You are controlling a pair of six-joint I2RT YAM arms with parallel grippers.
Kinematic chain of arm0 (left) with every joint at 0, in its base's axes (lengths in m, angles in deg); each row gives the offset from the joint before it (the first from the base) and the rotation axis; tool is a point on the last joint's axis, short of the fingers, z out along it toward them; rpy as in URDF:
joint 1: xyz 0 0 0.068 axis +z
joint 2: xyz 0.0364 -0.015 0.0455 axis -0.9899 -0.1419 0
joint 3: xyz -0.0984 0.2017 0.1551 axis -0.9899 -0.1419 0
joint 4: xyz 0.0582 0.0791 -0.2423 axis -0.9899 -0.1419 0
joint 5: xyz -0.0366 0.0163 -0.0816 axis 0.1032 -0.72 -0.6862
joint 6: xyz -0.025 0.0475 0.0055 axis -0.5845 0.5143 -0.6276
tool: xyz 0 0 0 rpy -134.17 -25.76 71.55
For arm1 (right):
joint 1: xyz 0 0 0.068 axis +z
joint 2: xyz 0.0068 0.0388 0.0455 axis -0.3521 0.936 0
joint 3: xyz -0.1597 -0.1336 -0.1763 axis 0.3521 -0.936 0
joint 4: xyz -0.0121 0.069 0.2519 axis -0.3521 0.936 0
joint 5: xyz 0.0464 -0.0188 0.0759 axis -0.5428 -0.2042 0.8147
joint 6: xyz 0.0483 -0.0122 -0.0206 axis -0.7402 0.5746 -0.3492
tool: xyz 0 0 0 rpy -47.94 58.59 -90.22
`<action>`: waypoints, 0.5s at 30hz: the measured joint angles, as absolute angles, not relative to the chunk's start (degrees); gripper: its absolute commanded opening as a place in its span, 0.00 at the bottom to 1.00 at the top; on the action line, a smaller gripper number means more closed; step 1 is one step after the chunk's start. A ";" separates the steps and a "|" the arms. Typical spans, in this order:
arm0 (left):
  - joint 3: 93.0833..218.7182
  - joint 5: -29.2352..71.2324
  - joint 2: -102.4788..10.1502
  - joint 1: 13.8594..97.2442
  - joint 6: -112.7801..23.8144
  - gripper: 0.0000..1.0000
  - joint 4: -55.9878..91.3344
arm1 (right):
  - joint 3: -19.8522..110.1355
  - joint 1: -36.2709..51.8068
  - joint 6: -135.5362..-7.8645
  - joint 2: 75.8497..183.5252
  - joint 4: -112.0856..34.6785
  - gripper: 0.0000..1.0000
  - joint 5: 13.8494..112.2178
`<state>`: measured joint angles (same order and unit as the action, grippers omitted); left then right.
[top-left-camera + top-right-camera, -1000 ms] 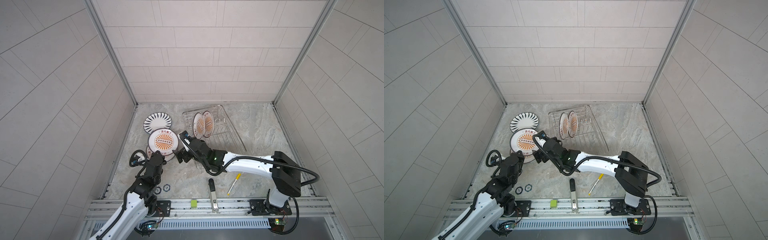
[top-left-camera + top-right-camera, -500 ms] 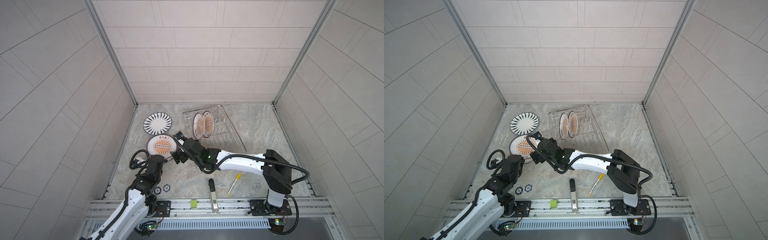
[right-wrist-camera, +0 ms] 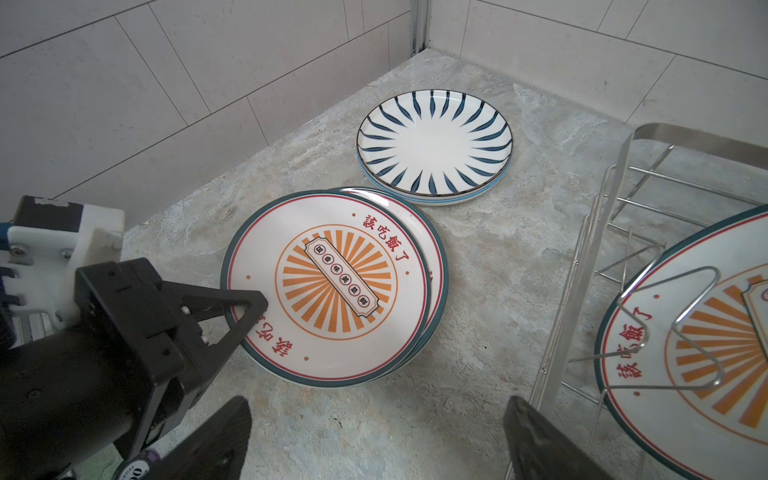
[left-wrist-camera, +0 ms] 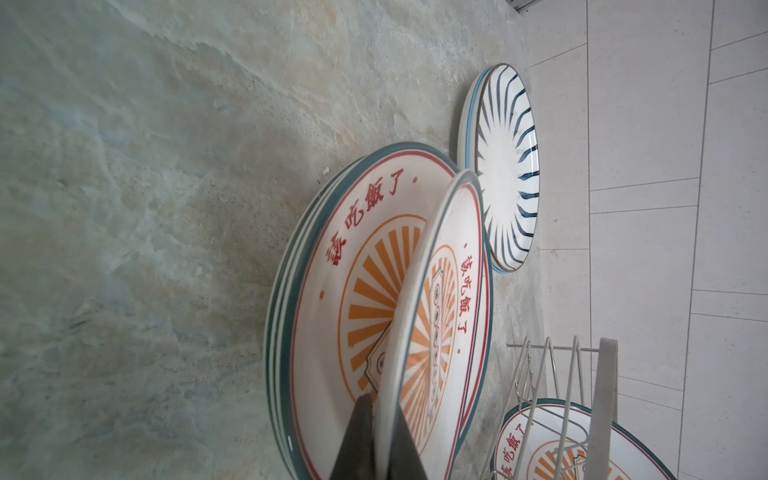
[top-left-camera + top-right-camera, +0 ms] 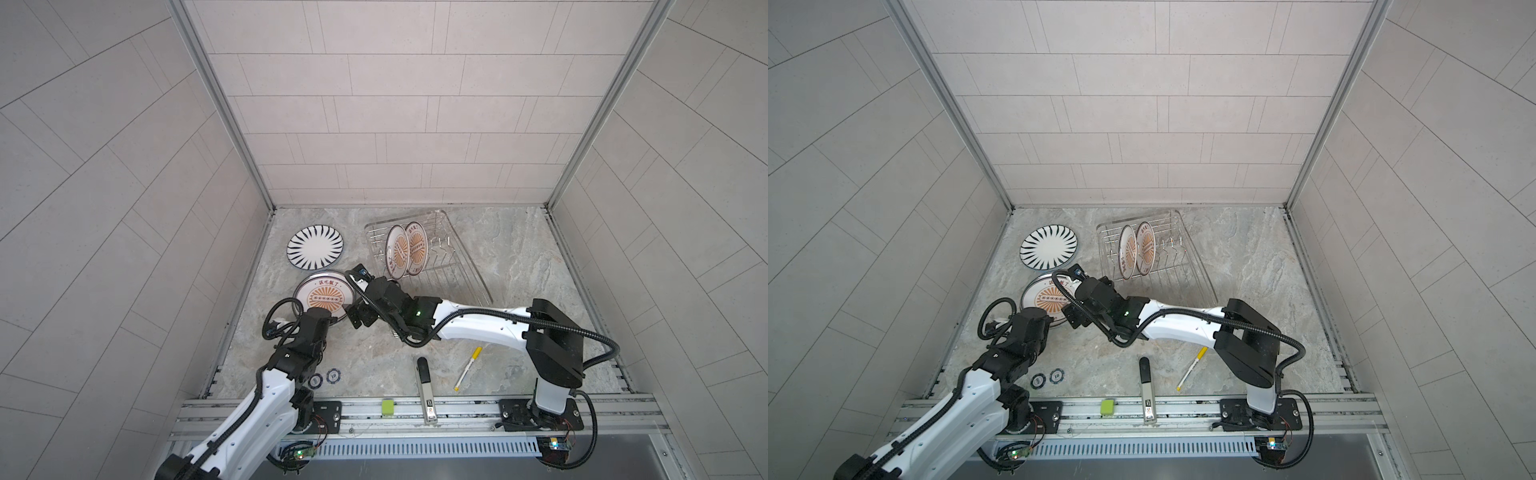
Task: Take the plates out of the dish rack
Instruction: 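Lower the plate flat onto the sunburst stack and open the left gripper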
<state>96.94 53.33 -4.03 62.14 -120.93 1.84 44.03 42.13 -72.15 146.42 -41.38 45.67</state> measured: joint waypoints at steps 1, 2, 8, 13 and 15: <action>96.94 53.31 -4.36 62.29 -121.04 0.00 2.12 | 44.05 42.13 -72.15 146.46 -41.36 0.97 45.65; 96.94 53.33 -4.73 62.38 -121.22 0.00 2.27 | 44.16 42.10 -72.15 146.59 -41.25 0.97 45.60; 96.94 53.59 -6.54 62.66 -121.48 0.17 3.45 | 45.62 42.13 -72.15 147.99 -40.77 0.96 45.19; 96.94 52.94 -8.53 63.14 -121.19 0.20 5.07 | 45.73 42.10 -72.15 148.08 -40.51 0.96 45.17; 96.94 52.81 -9.74 63.25 -120.89 0.23 5.55 | 45.73 42.13 -72.15 148.08 -40.49 0.96 45.12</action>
